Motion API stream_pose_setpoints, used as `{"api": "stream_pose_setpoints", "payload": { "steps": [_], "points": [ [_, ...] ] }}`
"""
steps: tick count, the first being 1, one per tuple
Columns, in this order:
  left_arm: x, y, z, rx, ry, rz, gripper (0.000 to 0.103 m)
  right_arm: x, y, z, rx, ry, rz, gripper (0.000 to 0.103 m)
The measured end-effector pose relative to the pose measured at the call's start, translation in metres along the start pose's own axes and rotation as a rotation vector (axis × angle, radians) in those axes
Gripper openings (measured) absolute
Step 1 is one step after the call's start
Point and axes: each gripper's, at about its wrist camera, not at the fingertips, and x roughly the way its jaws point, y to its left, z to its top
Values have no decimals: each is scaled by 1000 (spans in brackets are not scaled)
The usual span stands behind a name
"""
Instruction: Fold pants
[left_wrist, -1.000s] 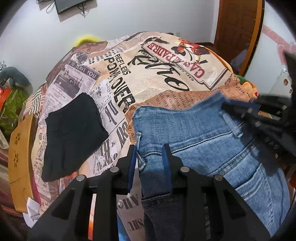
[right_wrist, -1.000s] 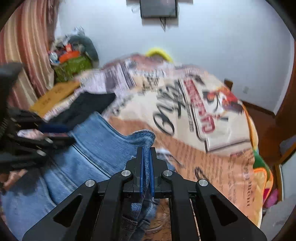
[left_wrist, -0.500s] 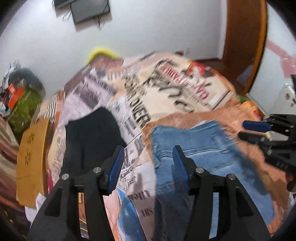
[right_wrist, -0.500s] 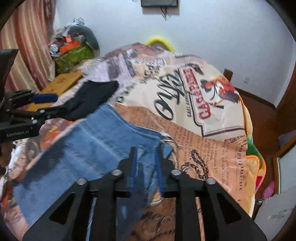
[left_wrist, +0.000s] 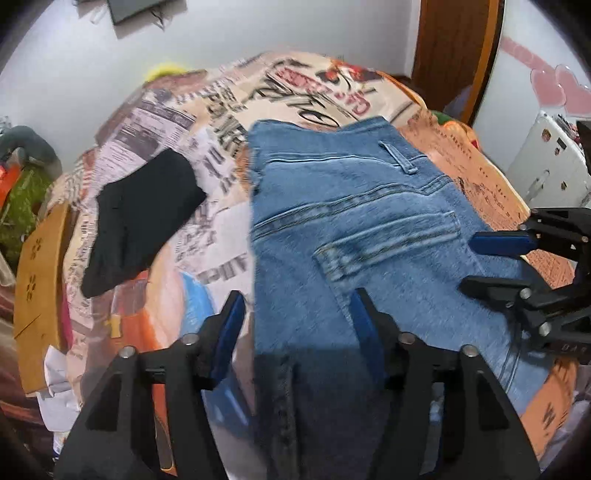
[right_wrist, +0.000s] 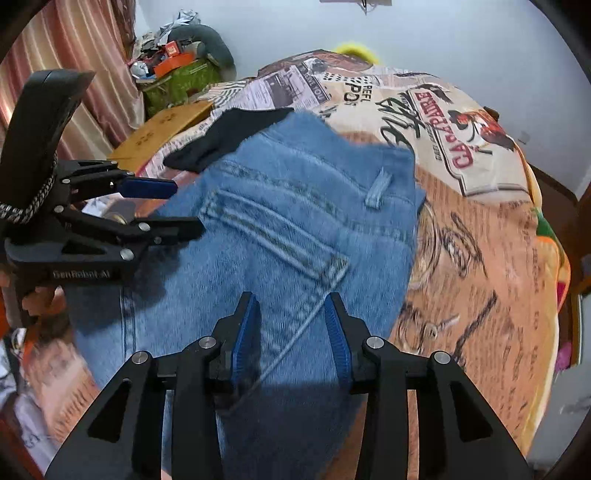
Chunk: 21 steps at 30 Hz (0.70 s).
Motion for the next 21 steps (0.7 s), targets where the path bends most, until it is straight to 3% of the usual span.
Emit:
{"api": "stream_pose_setpoints", "payload": {
  "steps": [5,8,13,21],
  "points": [
    [-19,13,-22,-42,-5,7,65,-19,-8,-15,72,-20,-14,47],
    [-29,17,-34,-45,-4,31,65,-27,-13,-28,111,-16,-35,49],
    [-38,23,-63,-79,-3,43,65,-38,-30,-52,237,-22,-7,60],
    [-47,18,-62,-66,-2,68,65,-49,-14,-52,163,-11,-84,60]
  ]
}}
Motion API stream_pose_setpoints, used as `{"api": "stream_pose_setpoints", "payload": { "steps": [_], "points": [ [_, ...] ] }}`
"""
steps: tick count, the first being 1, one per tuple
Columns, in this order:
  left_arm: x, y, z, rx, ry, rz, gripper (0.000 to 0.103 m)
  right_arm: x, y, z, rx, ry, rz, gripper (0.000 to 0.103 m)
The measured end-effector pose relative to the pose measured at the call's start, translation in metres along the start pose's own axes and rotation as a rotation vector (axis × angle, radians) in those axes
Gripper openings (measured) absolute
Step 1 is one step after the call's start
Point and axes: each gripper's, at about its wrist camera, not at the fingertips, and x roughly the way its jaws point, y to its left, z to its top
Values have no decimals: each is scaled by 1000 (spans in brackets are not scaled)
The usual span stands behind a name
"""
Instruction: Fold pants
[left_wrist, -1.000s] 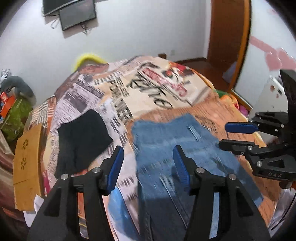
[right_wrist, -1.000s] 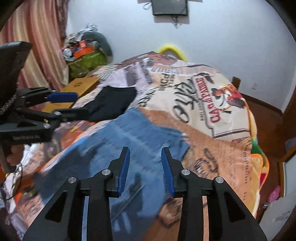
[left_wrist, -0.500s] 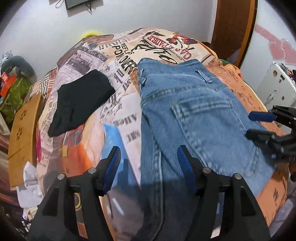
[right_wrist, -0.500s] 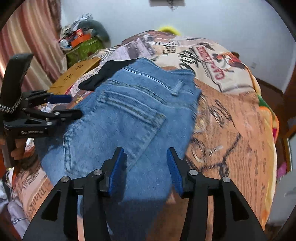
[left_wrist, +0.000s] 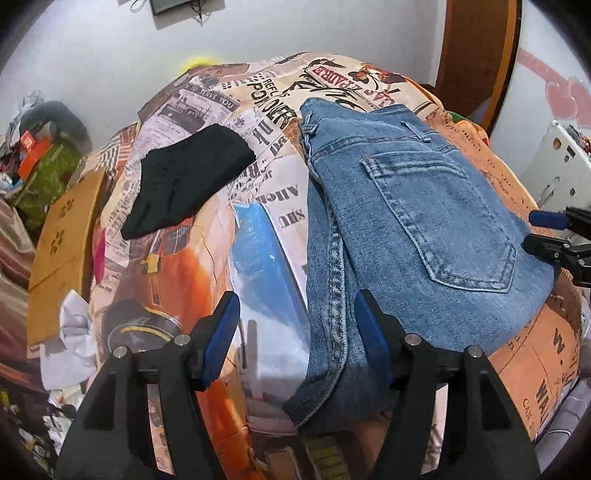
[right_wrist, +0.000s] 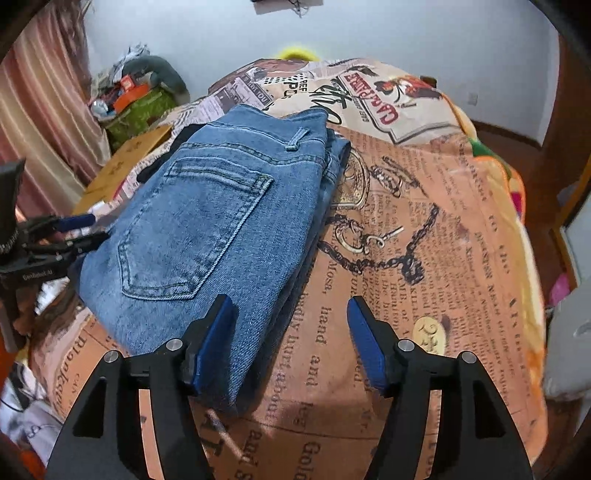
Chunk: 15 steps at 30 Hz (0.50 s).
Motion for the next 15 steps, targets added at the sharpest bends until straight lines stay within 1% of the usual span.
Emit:
{"api": "stream_pose_setpoints", "payload": {
  "steps": [2,4,5,6,7,8,9,12,15],
  "points": [
    [-7,2,8,4,-13,1,65,-2,0,4,-24,-1,-13,60],
    [-16,5,20,3,-50,16,67,-6,1,10,-49,-10,-25,61],
    [-19,7,25,3,-63,17,69,-7,1,13,-55,-16,-27,61],
    [-22,8,33,2,-76,13,76,-10,0,18,-57,-29,-25,61],
    [-24,10,42,-2,-88,-3,80,-11,-1,23,-54,-40,-19,64],
    [-24,11,48,-4,-92,-18,81,-11,-2,26,-51,-48,-14,66],
    [-23,12,56,-8,-91,-40,83,-11,-4,30,-46,-59,-4,67],
    [-11,12,75,-14,-70,-97,88,-7,-7,43,-22,-77,30,75],
    [14,10,88,-16,-20,-142,88,12,-16,53,24,-52,76,77]
  ]
}}
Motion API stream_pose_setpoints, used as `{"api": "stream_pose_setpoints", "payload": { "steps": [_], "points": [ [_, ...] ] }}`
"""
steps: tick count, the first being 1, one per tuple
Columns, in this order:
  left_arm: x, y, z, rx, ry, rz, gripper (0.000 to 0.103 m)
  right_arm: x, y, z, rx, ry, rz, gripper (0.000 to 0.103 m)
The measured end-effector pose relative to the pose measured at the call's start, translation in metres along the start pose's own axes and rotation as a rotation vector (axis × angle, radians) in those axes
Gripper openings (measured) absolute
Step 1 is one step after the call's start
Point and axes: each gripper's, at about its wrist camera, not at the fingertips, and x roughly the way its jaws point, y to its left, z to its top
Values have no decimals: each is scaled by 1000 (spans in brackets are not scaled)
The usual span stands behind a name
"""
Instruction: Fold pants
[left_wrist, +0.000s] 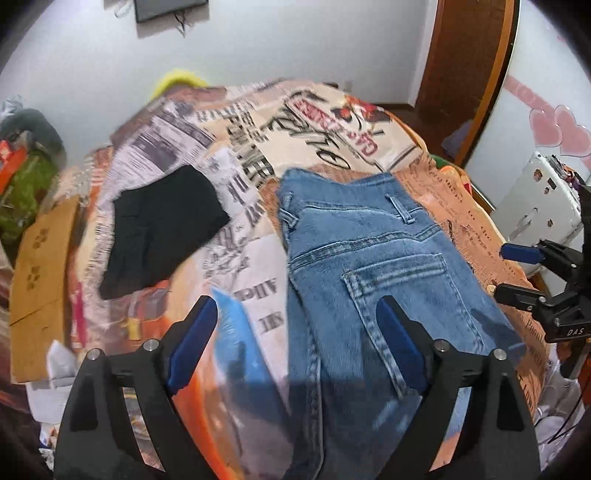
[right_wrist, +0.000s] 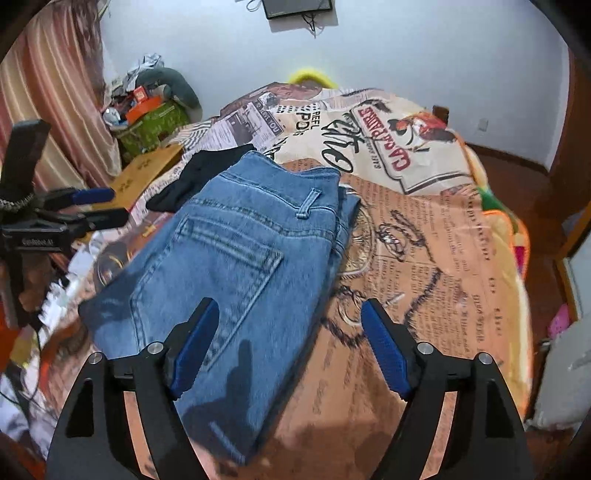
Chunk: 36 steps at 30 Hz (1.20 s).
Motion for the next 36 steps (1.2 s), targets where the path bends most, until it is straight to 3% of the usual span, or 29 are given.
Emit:
{"api": "stream_pose_setpoints", "payload": {
  "steps": [7,9,14,21,28,30,36],
  "points": [
    [59,5,3,-11,123,-71,90,57,-23,-1,135,141,132,77],
    [67,7,4,-6,124,-97,97,63,-29,0,168,148,183,78],
    [81,4,12,10,148,-190,97,76,-32,8,187,157,249,85],
    [113,3,26,-37,236,-386,100,89,-31,18,185,160,307,88],
    [129,-2,43,-65,256,-380,98,94,-35,27,206,159,308,86],
    [127,-4,43,-69,261,-368,93,93,-37,29,228,163,311,80],
    [102,-14,34,-37,247,-296,81,70,-25,32,165,153,257,46]
  ]
}}
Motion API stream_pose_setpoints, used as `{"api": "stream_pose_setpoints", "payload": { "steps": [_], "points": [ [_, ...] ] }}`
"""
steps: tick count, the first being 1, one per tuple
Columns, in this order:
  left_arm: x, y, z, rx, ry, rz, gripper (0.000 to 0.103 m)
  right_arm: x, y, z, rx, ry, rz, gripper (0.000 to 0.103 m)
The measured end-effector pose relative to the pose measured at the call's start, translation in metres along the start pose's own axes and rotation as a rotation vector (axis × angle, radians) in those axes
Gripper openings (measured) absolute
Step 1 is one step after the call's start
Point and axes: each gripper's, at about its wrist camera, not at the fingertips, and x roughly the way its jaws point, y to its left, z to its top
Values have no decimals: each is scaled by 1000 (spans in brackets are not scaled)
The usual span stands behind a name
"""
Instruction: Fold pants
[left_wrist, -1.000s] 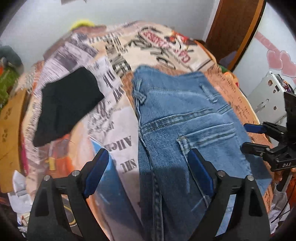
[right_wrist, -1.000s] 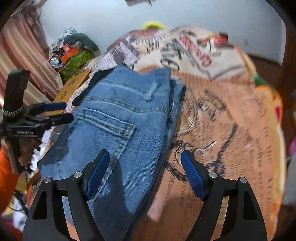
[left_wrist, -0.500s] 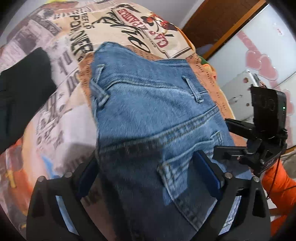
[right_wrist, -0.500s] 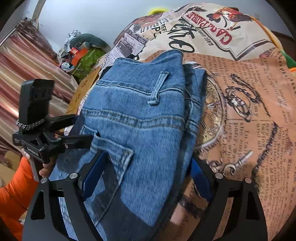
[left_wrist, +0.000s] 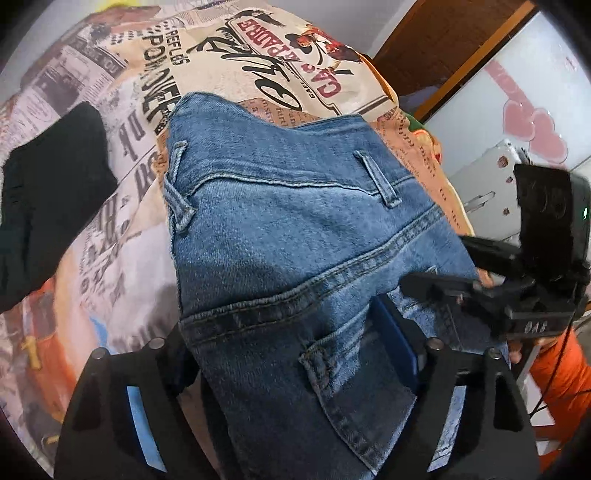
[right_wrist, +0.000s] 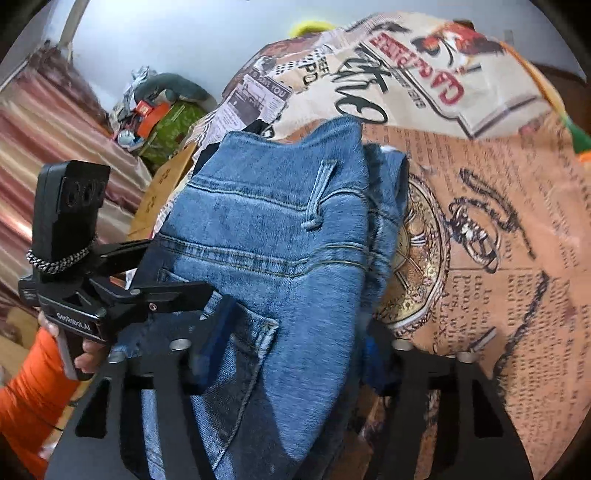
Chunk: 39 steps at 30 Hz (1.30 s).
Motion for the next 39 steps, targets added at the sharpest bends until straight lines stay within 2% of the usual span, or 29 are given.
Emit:
{"api": "stream_pose_setpoints", "payload": {
  "steps": [1,2,6,9,20,30,34,39],
  "points": [
    [-5,-2,-6,8,-3,9,79,-2,3,-2,-6,4,-1,40],
    [-9,-4,-11,11,-7,12,77,-2,4,-2,-11,7,2,38],
    [-31,-10,-35,9,-32,30,71,-8,25,-12,-59,11,0,35],
    [-51,-15,-51,18,-59,79,68,-16,47,-16,-103,-4,-10,30],
    [-159,-14,-72,38,-295,236,61,-42,122,9,-221,-140,40,21],
    [-222,20,-49,21,-479,369,59,-33,172,74,-280,-278,99,21],
    [-238,50,-27,-23,-542,415,59,-14,188,109,-309,-308,102,21],
    [-246,96,0,-100,-598,435,59,14,199,144,-325,-323,107,21]
  ]
}}
